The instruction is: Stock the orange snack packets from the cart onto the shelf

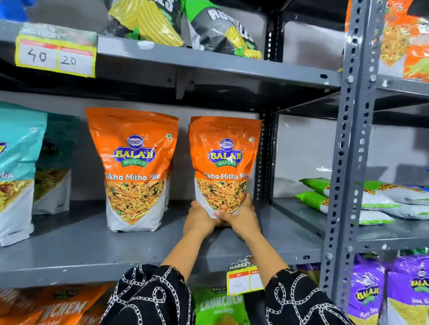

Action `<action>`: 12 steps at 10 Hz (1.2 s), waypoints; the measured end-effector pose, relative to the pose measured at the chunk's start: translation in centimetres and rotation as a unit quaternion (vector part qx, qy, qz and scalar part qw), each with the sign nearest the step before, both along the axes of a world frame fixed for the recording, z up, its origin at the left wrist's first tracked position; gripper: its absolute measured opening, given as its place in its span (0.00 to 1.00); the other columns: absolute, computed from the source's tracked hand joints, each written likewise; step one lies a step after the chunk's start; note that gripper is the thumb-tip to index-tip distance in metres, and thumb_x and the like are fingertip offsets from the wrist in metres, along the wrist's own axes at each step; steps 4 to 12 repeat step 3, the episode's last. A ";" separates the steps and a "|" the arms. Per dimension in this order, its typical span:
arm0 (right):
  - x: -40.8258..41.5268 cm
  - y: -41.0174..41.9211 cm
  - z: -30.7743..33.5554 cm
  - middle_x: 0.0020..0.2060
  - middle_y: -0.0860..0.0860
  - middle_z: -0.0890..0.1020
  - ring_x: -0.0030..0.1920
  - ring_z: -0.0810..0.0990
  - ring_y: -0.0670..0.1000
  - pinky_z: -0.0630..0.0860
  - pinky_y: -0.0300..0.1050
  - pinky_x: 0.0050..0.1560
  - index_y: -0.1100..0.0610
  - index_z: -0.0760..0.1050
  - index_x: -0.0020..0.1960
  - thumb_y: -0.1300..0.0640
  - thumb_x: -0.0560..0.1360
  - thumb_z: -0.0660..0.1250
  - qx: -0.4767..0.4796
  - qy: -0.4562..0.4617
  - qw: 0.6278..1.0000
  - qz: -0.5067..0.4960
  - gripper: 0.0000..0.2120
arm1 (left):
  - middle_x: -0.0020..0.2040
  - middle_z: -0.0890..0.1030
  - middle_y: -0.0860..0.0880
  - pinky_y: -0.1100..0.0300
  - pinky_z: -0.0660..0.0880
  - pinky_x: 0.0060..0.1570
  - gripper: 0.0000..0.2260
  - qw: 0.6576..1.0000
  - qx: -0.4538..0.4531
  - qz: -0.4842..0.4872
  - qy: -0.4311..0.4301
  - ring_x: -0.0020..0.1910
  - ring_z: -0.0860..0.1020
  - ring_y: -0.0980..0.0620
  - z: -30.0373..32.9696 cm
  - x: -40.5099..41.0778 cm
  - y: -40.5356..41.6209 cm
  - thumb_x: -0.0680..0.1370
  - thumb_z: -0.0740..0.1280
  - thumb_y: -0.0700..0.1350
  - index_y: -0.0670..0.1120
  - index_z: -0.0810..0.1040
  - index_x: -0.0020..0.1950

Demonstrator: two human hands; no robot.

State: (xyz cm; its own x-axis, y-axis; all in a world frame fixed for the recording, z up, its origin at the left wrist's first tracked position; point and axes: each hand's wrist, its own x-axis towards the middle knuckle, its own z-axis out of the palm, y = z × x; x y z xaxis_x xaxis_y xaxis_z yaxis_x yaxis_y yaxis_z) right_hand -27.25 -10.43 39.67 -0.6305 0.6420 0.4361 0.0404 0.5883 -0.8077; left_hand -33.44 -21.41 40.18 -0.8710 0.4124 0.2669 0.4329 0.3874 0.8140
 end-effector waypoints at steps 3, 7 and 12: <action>0.6 -0.5 0.4 0.74 0.61 0.60 0.73 0.60 0.62 0.62 0.60 0.72 0.57 0.42 0.75 0.43 0.60 0.79 -0.006 -0.019 1.000 -0.015 0.60 | 0.63 0.74 0.39 0.45 0.76 0.58 0.39 1.000 -0.019 -0.015 -0.014 0.60 0.74 0.40 0.2 0.6 -0.7 0.64 0.75 0.56 0.40 0.64 0.67; 0.6 -0.5 0.4 0.74 0.61 0.60 0.73 0.60 0.62 0.62 0.60 0.72 0.57 0.42 0.75 0.43 0.60 0.79 -0.006 -0.019 1.000 -0.015 0.60 | 0.63 0.74 0.39 0.45 0.76 0.58 0.39 1.000 -0.019 -0.015 -0.014 0.60 0.74 0.40 0.2 0.6 -0.7 0.64 0.75 0.56 0.40 0.64 0.67; 0.6 -0.5 0.4 0.74 0.61 0.60 0.73 0.60 0.62 0.62 0.60 0.72 0.57 0.42 0.75 0.43 0.60 0.79 -0.006 -0.019 1.000 -0.015 0.60 | 0.63 0.74 0.39 0.45 0.76 0.58 0.39 1.000 -0.019 -0.015 -0.014 0.60 0.74 0.40 0.2 0.6 -0.7 0.64 0.75 0.56 0.40 0.64 0.67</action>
